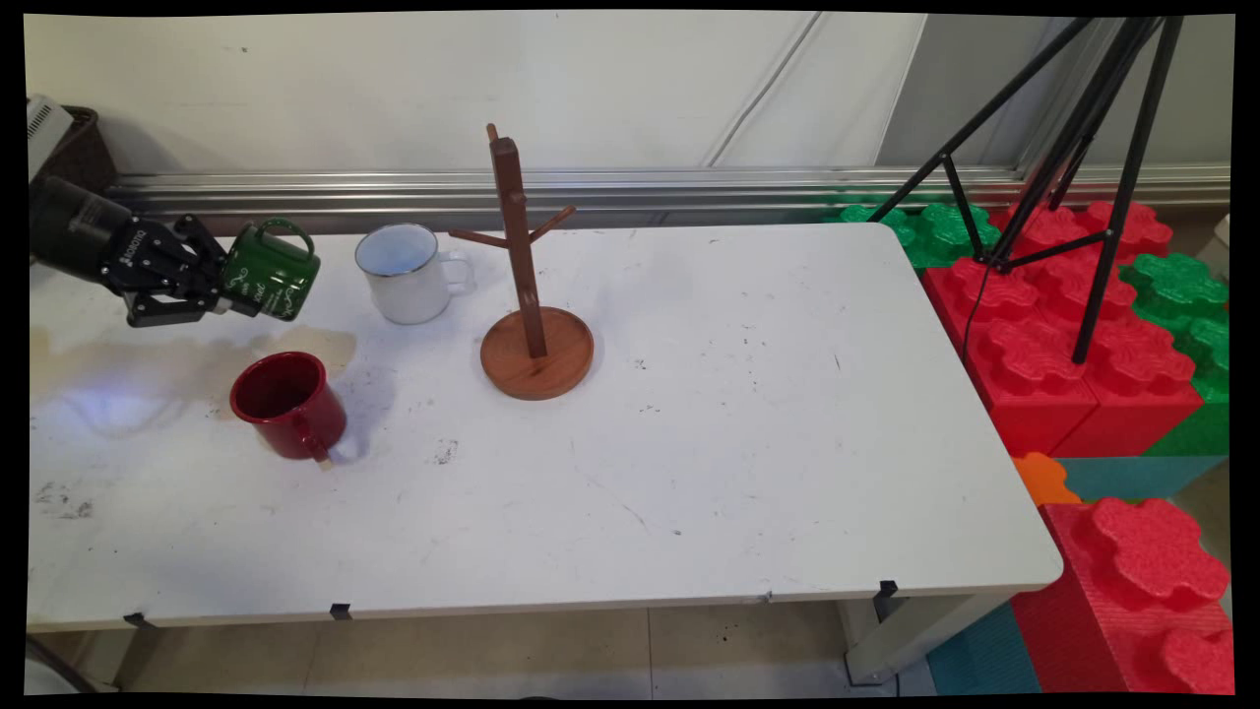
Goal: Place the picked object on the table
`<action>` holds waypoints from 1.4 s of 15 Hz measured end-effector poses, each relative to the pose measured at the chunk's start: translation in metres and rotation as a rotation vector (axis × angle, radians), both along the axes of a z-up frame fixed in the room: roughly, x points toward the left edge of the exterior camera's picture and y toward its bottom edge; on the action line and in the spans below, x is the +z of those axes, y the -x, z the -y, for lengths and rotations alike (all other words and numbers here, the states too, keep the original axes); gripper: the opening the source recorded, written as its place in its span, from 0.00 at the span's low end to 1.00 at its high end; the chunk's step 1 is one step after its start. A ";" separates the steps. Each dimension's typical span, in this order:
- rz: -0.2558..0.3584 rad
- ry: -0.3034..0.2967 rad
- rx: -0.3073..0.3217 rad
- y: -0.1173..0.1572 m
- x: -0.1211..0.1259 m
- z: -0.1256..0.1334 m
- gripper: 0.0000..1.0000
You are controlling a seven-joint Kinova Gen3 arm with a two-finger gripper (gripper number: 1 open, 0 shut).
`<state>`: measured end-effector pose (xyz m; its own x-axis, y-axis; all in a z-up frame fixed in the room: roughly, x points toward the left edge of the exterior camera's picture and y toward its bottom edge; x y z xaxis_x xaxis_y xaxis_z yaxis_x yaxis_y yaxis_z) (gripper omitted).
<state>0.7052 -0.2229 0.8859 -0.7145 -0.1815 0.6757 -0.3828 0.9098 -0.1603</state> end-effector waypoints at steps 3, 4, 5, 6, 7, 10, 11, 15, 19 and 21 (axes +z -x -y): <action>0.047 0.010 -0.012 -0.007 -0.004 0.004 0.00; 0.067 0.013 -0.016 -0.010 -0.005 0.006 0.00; 0.090 0.017 -0.022 -0.013 -0.007 0.008 0.00; 0.119 0.021 -0.030 -0.016 -0.010 0.010 0.00; 0.152 0.026 -0.040 -0.020 -0.014 0.012 0.00; 0.201 0.029 -0.058 -0.026 -0.020 0.015 0.00; 0.218 0.030 -0.065 -0.028 -0.022 0.016 0.00; 0.277 0.033 -0.106 -0.031 -0.033 0.017 0.00; 0.329 0.042 -0.157 -0.029 -0.045 0.022 0.00; 0.343 0.044 -0.171 -0.029 -0.049 0.024 0.00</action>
